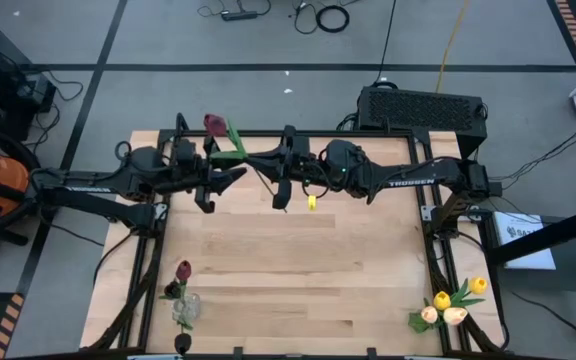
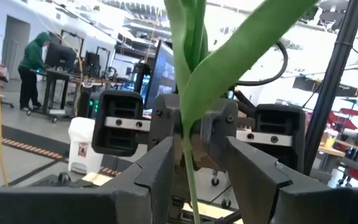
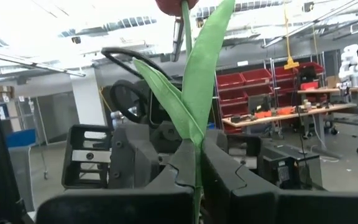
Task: Sort flowers into vase by color
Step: Put the red tulip into the transparent vase
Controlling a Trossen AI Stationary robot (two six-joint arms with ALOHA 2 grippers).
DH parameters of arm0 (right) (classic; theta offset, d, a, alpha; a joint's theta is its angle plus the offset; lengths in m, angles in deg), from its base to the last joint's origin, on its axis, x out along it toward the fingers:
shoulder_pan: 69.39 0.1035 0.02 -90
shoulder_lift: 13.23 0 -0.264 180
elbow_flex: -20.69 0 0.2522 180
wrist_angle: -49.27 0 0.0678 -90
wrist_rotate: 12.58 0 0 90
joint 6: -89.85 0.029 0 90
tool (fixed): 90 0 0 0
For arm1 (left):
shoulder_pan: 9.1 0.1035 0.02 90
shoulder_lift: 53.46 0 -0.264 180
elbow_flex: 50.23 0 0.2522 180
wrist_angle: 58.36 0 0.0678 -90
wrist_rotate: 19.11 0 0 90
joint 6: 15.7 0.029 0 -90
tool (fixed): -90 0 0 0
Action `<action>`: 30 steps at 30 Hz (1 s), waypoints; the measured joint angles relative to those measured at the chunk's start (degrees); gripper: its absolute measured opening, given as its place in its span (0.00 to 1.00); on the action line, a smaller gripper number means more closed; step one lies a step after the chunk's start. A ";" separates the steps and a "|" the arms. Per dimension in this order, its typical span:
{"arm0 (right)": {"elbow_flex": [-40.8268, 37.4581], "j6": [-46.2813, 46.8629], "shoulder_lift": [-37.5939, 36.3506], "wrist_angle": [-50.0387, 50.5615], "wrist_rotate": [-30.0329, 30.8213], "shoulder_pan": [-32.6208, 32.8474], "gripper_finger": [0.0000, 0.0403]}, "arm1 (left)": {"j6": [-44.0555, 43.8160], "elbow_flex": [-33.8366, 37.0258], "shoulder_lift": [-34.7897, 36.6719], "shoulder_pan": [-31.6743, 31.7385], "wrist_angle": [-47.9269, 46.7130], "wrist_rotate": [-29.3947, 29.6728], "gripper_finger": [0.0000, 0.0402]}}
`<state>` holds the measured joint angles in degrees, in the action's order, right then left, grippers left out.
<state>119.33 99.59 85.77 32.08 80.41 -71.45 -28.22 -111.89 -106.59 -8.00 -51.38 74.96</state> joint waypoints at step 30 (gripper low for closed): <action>0.00 -2.95 -0.04 5.21 -1.25 1.75 0.00 | 4.29 0.02 -0.17 0.00 2.71 0.66 0.37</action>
<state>119.33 96.64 85.73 37.29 79.16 -69.70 -23.93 -111.87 -106.76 -8.00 -48.67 75.62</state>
